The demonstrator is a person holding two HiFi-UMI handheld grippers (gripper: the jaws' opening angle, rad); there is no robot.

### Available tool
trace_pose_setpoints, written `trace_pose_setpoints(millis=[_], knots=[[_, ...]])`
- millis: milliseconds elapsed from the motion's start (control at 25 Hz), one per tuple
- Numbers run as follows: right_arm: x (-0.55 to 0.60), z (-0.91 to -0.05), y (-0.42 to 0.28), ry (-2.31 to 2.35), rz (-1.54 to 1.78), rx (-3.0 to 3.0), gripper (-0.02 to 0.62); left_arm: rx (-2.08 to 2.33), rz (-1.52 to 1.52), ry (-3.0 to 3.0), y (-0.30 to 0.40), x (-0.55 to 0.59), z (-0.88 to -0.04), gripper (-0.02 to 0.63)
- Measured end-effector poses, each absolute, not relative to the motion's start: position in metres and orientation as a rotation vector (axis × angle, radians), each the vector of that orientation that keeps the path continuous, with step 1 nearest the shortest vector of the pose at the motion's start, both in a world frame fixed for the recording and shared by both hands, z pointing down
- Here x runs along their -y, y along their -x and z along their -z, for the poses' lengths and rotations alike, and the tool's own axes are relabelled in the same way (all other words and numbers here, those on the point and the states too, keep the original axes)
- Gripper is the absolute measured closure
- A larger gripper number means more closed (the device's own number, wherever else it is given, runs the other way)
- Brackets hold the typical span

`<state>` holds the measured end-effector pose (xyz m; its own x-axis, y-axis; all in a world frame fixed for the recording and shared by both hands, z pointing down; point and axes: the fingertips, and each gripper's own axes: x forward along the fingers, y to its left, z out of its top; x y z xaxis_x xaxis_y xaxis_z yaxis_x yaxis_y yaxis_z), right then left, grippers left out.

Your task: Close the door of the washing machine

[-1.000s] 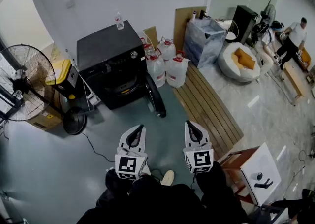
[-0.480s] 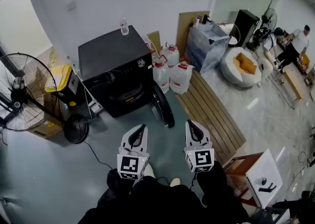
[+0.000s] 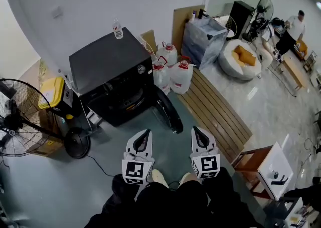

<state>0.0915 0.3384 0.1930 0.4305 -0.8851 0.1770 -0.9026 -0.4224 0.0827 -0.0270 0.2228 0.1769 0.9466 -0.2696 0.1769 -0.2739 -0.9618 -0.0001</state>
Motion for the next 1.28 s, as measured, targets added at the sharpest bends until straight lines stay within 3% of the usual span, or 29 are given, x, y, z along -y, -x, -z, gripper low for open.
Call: trace_pose_setpoints(millis=[480, 840, 1280], knots=[[-0.288, -0.304, -0.158, -2.422, -0.399, 1.575, 0.578, 0.381, -0.501, -2.978, -0.05, -0.178, -0.283, 0.583], [-0.247, -0.44, -0.219, -2.233, -0.625, 1.656, 0.578, 0.521, -0.64, -2.822, -0.107, -0.14, -0.399, 0.583], [-0.217, -0.581, -0.247, -2.003, -0.789, 1.716, 0.577, 0.614, -0.8, -2.662, -0.126, -0.118, -0.524, 0.583]])
